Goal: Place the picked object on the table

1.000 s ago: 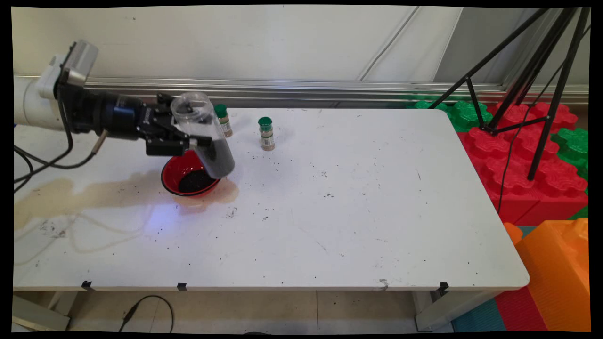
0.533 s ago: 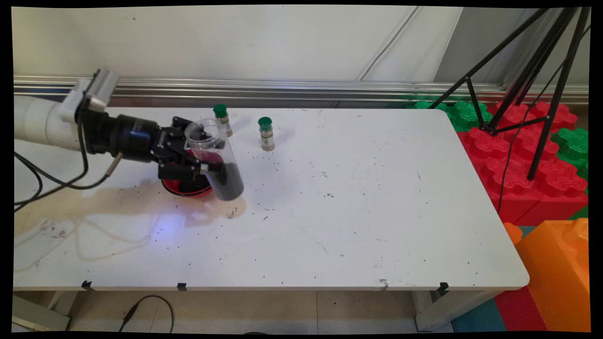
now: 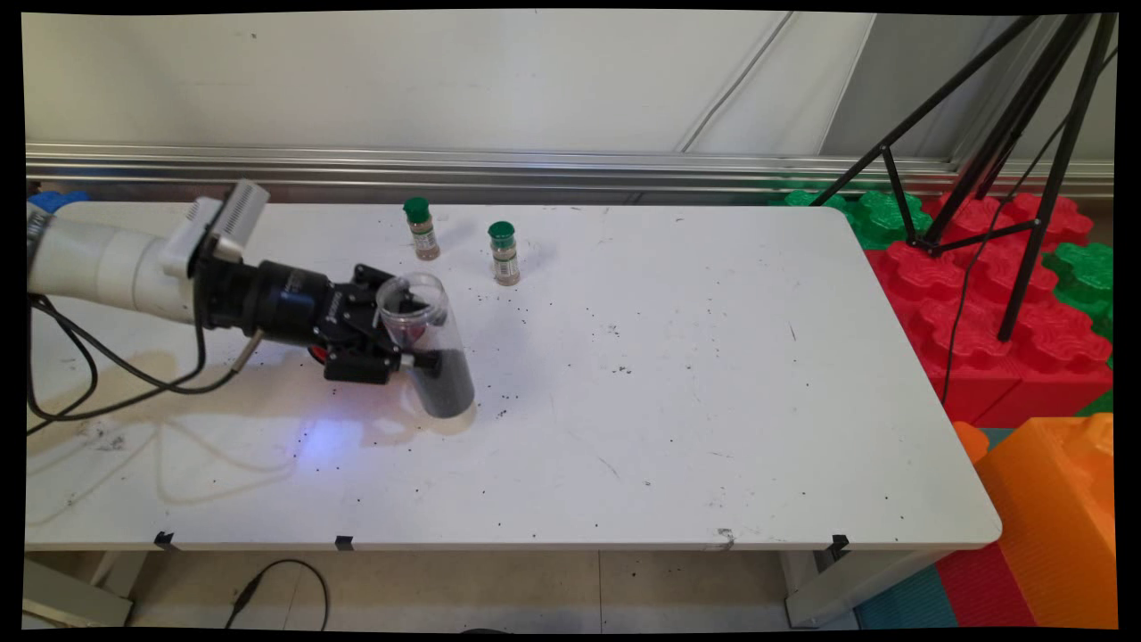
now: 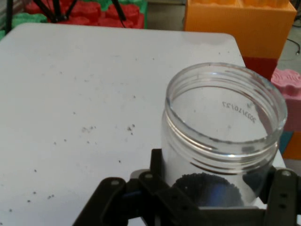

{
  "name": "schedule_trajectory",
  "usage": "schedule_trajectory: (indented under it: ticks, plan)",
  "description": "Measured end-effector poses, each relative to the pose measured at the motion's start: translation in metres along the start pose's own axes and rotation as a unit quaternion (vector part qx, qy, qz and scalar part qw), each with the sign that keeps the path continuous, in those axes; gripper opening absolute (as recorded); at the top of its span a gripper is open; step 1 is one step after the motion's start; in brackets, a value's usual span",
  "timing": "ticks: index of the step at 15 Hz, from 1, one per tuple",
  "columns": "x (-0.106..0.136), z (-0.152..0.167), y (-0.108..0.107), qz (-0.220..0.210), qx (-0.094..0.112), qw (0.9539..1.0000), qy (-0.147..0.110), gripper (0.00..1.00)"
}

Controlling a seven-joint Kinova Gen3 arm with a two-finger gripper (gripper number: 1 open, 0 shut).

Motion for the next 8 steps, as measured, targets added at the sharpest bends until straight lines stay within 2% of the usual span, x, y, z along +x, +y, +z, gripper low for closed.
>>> schedule_trajectory:
  ticks: [8]
  plan:
    - [-0.025, 0.018, 0.0, -0.001, -0.018, 0.9997, -0.016, 0.0]
